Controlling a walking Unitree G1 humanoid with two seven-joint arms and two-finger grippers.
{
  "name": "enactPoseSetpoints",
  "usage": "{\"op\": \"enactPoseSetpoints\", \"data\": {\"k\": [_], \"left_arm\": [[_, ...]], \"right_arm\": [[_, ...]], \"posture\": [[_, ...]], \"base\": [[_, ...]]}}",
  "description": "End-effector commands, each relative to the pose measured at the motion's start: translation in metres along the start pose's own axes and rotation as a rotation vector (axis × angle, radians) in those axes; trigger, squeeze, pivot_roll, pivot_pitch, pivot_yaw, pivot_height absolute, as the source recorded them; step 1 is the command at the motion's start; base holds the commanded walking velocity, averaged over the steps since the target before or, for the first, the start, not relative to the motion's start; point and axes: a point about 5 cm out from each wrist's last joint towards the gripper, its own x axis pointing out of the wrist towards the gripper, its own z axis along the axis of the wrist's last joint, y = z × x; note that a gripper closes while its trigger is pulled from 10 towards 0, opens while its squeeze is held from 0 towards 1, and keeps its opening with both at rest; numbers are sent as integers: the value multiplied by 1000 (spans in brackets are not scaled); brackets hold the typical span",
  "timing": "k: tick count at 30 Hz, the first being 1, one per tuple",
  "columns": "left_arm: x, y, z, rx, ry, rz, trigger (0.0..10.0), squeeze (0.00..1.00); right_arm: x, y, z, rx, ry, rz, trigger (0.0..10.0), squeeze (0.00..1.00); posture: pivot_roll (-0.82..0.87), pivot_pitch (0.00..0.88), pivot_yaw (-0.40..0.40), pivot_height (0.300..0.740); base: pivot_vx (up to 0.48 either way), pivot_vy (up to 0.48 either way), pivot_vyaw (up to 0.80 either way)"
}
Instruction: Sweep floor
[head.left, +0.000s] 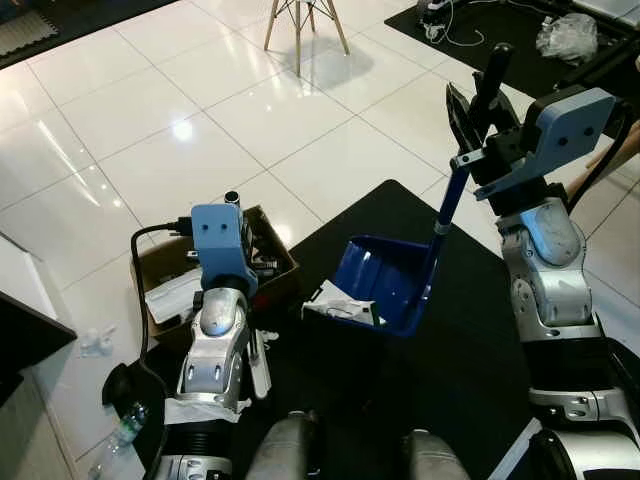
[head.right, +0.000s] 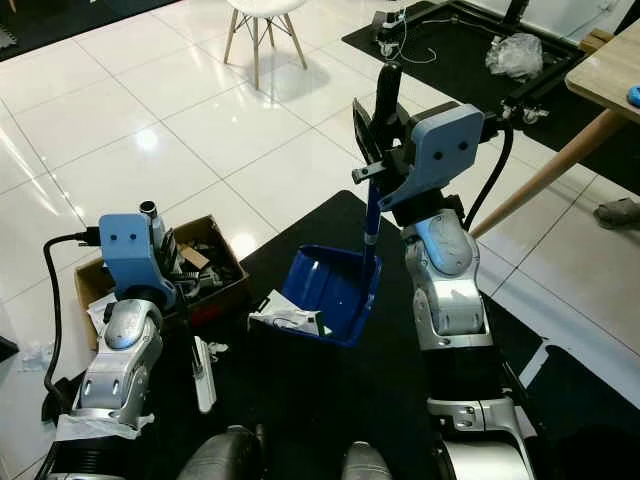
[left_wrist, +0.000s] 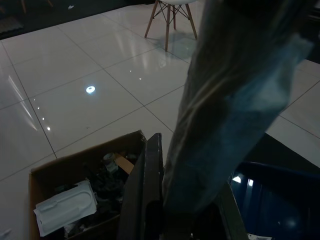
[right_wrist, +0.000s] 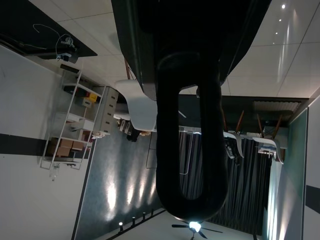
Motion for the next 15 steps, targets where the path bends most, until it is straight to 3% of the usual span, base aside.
{"op": "enactPoseSetpoints", "data": {"k": [1,2,15], "left_arm": [[1,3,10,34,-57,1,10000,0],[1,3,11,35,-57,2,10000,0],[2,4,10,39,-55,2,10000,0]], "right_arm": [[4,-1,9,-29,-49,3,10000,0],[4,-1,9,-30,-49,0,10000,0],[4,-3,9,-31,-45,-8,10000,0]], "posture": [[-24,83,36,740],[-24,84,36,740],[-25,84,39,740]], "base": [[0,0,0],[0,0,0],[0,0,783]]}}
